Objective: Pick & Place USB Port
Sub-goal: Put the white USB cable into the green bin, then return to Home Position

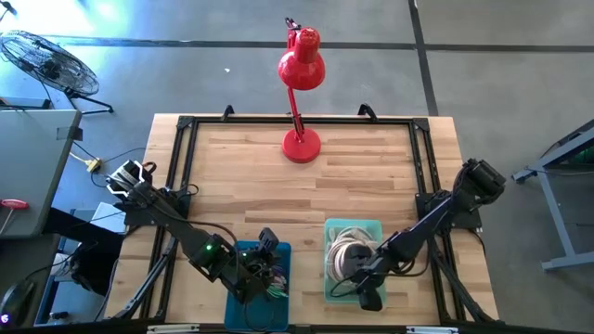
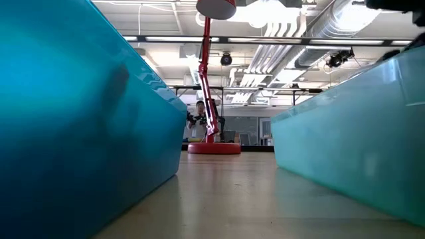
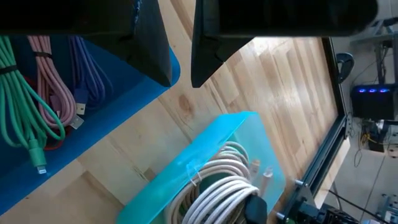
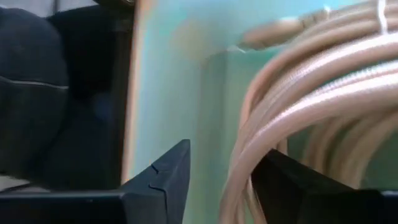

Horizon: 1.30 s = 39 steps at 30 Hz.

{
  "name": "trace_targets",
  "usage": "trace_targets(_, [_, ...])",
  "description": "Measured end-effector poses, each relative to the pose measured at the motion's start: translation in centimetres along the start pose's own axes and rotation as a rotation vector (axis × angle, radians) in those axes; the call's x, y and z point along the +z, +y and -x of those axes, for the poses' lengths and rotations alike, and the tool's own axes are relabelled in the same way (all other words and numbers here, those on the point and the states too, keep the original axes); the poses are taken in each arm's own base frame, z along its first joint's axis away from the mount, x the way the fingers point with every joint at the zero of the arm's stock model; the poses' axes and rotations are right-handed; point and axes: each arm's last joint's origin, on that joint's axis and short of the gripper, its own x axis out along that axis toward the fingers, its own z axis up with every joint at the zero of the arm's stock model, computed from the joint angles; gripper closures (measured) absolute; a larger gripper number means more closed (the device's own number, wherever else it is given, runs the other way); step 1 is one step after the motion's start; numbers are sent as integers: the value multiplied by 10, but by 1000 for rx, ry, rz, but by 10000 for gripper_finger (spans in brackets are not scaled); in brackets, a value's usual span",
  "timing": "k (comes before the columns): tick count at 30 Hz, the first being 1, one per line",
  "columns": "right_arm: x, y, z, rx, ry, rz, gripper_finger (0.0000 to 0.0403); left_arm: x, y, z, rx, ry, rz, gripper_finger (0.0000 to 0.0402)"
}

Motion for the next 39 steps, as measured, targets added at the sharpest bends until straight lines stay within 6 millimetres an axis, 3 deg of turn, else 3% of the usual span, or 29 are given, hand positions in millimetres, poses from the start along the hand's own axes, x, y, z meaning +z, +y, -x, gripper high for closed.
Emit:
trace_targets(7, [14,4,7,52,51,-47,243,0,0,0,1,0,0,344])
trace_targets(21, [23,0,25,-148,167,-76,242,0,0,0,-5,-2,1,344])
trace_targets(33, [46,21,49,-112,185,-72,242,0,0,0,1,0,4,344])
trace_targets(39, [53,28,73,-173,260,-37,242,0,-1,-2,17,6,93,344])
